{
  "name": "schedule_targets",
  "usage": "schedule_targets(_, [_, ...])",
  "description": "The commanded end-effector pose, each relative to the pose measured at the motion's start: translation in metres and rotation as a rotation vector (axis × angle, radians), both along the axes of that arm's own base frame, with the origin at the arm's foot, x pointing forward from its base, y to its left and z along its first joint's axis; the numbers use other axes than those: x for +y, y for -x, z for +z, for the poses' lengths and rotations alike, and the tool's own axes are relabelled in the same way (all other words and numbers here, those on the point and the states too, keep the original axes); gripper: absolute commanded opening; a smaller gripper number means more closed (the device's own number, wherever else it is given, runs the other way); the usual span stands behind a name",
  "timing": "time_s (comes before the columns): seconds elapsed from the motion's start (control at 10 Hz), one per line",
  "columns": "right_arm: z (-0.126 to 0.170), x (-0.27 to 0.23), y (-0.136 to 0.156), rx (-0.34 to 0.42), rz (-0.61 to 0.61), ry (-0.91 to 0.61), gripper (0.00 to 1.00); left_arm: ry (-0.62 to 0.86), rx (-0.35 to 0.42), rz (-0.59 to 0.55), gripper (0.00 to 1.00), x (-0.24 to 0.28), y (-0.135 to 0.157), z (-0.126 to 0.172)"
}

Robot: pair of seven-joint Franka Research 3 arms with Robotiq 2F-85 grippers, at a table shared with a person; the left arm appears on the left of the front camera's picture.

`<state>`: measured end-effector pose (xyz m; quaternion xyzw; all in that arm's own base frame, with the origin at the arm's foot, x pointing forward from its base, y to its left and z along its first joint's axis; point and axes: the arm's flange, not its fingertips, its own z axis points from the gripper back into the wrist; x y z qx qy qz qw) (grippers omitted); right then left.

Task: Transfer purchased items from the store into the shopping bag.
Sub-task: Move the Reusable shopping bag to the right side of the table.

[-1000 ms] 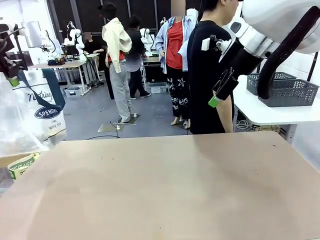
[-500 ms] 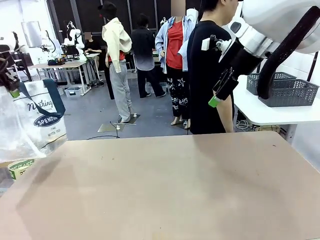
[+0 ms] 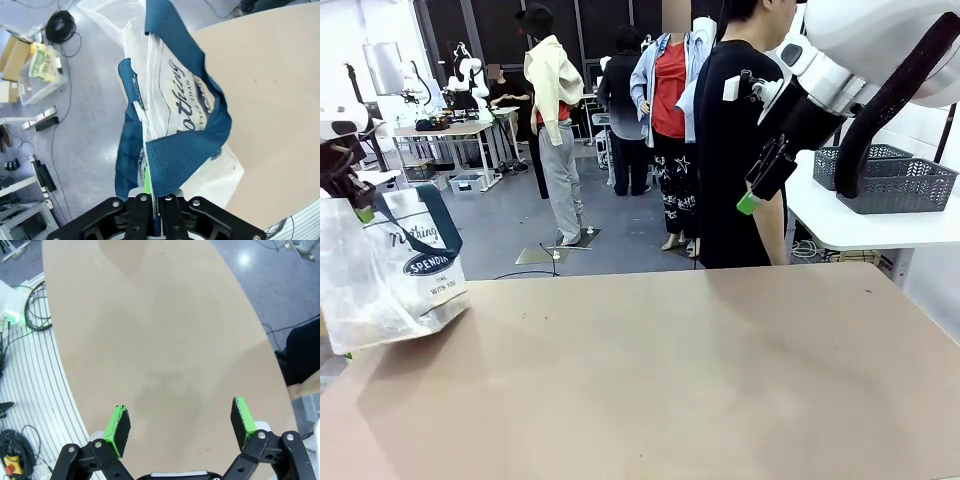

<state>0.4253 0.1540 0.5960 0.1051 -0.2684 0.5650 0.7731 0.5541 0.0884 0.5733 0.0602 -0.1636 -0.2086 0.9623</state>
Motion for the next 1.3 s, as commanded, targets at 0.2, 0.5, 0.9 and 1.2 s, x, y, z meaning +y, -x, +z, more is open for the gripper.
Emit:
schedule_targets(0.2, [0.000, 0.000, 0.001, 0.008, -0.006, 0.019, 1.00, 0.069, 0.074, -0.009, 0.00, -0.001, 0.010, -0.018])
schedule_targets(0.5, [0.000, 0.000, 0.001, 0.008, -0.006, 0.019, 1.00, 0.044, 0.057, 0.007, 0.00, -0.003, 0.006, -0.017])
schedule_targets(0.9, [0.000, 0.000, 0.001, 0.008, -0.006, 0.019, 1.00, 0.044, 0.057, 0.007, 0.00, -0.003, 0.006, -0.017])
schedule_targets(1.2, [0.000, 0.000, 0.001, 0.008, -0.006, 0.019, 1.00, 0.044, 0.057, 0.007, 0.00, -0.003, 0.006, -0.017])
